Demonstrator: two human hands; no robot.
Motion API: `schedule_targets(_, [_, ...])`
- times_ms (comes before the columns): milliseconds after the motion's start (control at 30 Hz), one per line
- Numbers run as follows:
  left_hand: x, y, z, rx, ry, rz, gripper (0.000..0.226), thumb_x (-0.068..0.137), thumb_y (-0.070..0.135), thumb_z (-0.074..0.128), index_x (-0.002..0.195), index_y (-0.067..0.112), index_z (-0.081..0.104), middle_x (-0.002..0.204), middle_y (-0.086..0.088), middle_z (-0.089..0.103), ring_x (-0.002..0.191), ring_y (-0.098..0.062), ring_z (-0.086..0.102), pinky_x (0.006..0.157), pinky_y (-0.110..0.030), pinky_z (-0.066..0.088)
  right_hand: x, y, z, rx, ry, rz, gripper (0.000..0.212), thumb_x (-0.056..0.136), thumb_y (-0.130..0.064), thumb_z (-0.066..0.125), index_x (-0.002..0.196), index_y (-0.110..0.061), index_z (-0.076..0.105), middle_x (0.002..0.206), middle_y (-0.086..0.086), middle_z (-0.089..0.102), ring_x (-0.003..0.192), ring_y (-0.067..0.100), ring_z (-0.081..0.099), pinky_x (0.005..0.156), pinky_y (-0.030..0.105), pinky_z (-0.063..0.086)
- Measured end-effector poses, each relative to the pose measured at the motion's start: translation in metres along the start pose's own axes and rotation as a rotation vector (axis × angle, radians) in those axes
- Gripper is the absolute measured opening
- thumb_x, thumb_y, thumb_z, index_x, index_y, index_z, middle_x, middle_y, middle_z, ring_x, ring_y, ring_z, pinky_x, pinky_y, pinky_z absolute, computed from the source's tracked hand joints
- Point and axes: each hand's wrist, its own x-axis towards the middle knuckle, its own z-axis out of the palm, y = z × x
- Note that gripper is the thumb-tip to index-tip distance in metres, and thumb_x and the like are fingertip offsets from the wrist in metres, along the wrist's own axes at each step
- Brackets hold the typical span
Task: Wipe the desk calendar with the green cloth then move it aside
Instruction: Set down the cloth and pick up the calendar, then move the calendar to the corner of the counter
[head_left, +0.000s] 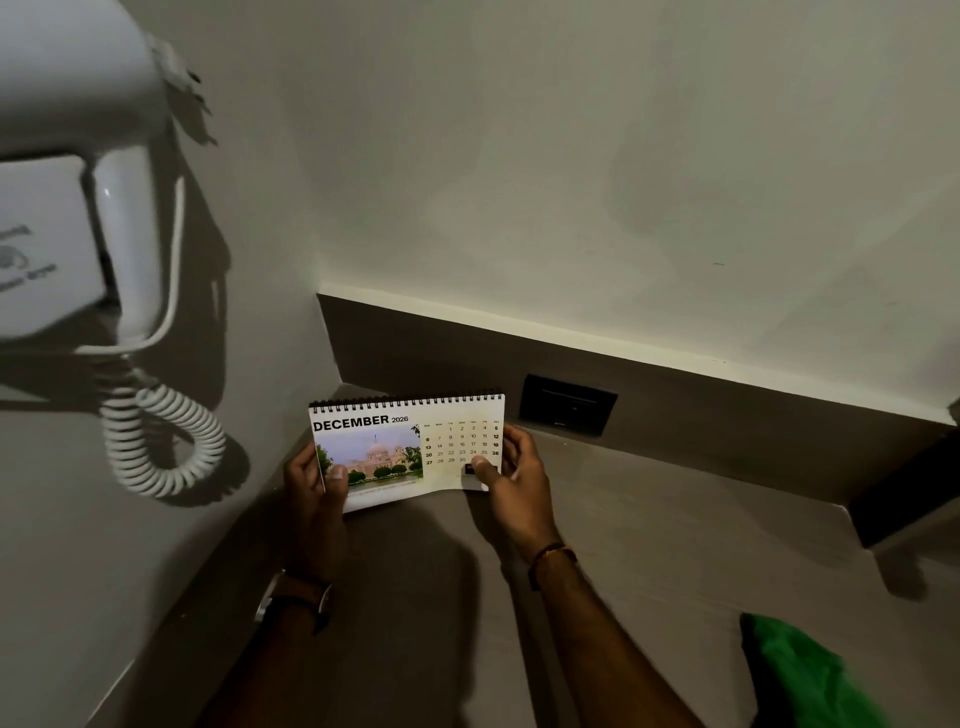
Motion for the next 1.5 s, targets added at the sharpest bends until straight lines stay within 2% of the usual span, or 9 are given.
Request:
schedule_targets(233, [0.005, -0.004, -0.011, 0.048, -0.053, 0.015, 0.053, 0.094, -0.007, 0.047, 0.141, 0.003, 0.024, 0.141, -0.024, 0.043, 0.12, -0.028, 0.052, 0.09, -0.024, 0.052, 0.002, 0.004, 0.009, -0.027, -0.004, 0.016, 0.053, 0.093, 0.003, 0.063, 0.14, -0.017, 0.047, 0.126, -0.005, 0.062, 0.103, -0.004, 0.061, 0.07, 0.002, 0.051])
schedule_targets(333, [0.001, -0.005, -0.01, 0.055, -0.068, 0.014, 0.066, 0.09, 0.011, 0.061, 0.145, 0.011, 0.022, 0.145, -0.016, 0.042, 0.127, -0.025, 0.048, 0.097, -0.035, 0.046, 0.0, 0.004, 0.009, -0.047, -0.009, 0.02, 0.056, 0.093, 0.003, 0.062, 0.141, -0.019, 0.046, 0.124, -0.008, 0.061, 0.103, -0.005, 0.061, 0.07, 0.002, 0.05])
schedule_targets(500, [-0.003, -0.007, -0.007, 0.138, -0.064, 0.057, 0.08, 0.078, 0.038, 0.064, 0.145, 0.032, 0.022, 0.14, 0.013, 0.043, 0.123, -0.001, 0.048, 0.093, -0.02, 0.046, -0.002, 0.005, 0.007, -0.072, -0.03, 0.045, 0.059, 0.094, 0.003, 0.062, 0.143, -0.024, 0.043, 0.116, -0.017, 0.059, 0.096, -0.012, 0.06, 0.066, 0.001, 0.049])
schedule_targets(667, [-0.006, -0.009, -0.001, 0.267, 0.04, 0.109, 0.088, 0.08, 0.027, 0.062, 0.15, 0.031, 0.011, 0.157, -0.01, 0.025, 0.137, -0.026, 0.036, 0.105, -0.057, 0.039, -0.009, 0.005, 0.002, -0.099, -0.055, 0.059, 0.065, 0.094, 0.003, 0.06, 0.149, -0.025, 0.037, 0.116, -0.026, 0.055, 0.093, -0.022, 0.057, 0.065, -0.001, 0.047])
schedule_targets(800, [-0.02, 0.001, 0.011, 0.605, 0.185, 0.381, 0.085, 0.08, 0.043, 0.059, 0.15, 0.021, 0.018, 0.161, -0.008, 0.012, 0.147, -0.026, 0.012, 0.112, -0.057, 0.027, -0.029, -0.011, -0.01, -0.118, -0.017, 0.073, 0.072, 0.096, -0.006, 0.062, 0.156, -0.028, 0.027, 0.14, -0.019, 0.045, 0.111, -0.014, 0.048, 0.072, -0.002, 0.046])
schedule_targets(933, [-0.059, 0.012, 0.061, 0.629, -0.152, 0.488, 0.074, 0.084, 0.04, 0.057, 0.148, 0.017, 0.028, 0.159, -0.007, 0.022, 0.146, -0.023, 0.016, 0.115, -0.047, 0.024, -0.061, -0.022, -0.055, -0.35, 0.146, 0.02, 0.068, 0.098, -0.021, 0.059, 0.156, -0.03, 0.026, 0.162, -0.004, 0.033, 0.147, 0.017, 0.032, 0.118, 0.035, 0.03])
schedule_targets(1067, [-0.122, 0.001, 0.122, 0.812, -0.567, 0.425, 0.082, 0.087, 0.051, 0.053, 0.151, 0.019, 0.015, 0.16, -0.007, 0.017, 0.147, -0.022, 0.013, 0.116, -0.049, 0.023, -0.104, -0.01, -0.133, -0.788, 0.246, -0.011, 0.059, 0.103, -0.026, 0.048, 0.157, -0.017, 0.026, 0.165, 0.005, 0.028, 0.152, 0.022, 0.022, 0.126, 0.043, 0.017])
schedule_targets(1233, [-0.183, -0.03, 0.151, 1.11, -0.835, 0.47, 0.088, 0.087, 0.072, 0.03, 0.152, 0.015, 0.012, 0.161, -0.003, 0.004, 0.148, -0.021, 0.002, 0.117, -0.05, 0.004, -0.159, 0.014, -0.226, -1.175, 0.379, 0.287, 0.062, 0.099, -0.048, 0.04, 0.156, -0.029, 0.027, 0.166, 0.0, 0.024, 0.153, 0.03, 0.015, 0.126, 0.05, 0.009])
schedule_targets(1500, [-0.183, -0.043, 0.151, 1.189, -0.866, 0.503, 0.088, 0.09, 0.074, 0.026, 0.153, 0.015, 0.008, 0.162, -0.005, 0.008, 0.148, -0.022, 0.002, 0.116, -0.052, 0.011, -0.236, 0.048, -0.269, -0.886, 0.684, 0.489, 0.077, 0.073, -0.07, 0.068, 0.137, -0.029, 0.058, 0.127, 0.012, 0.067, 0.107, 0.032, 0.068, 0.091, 0.04, 0.054])
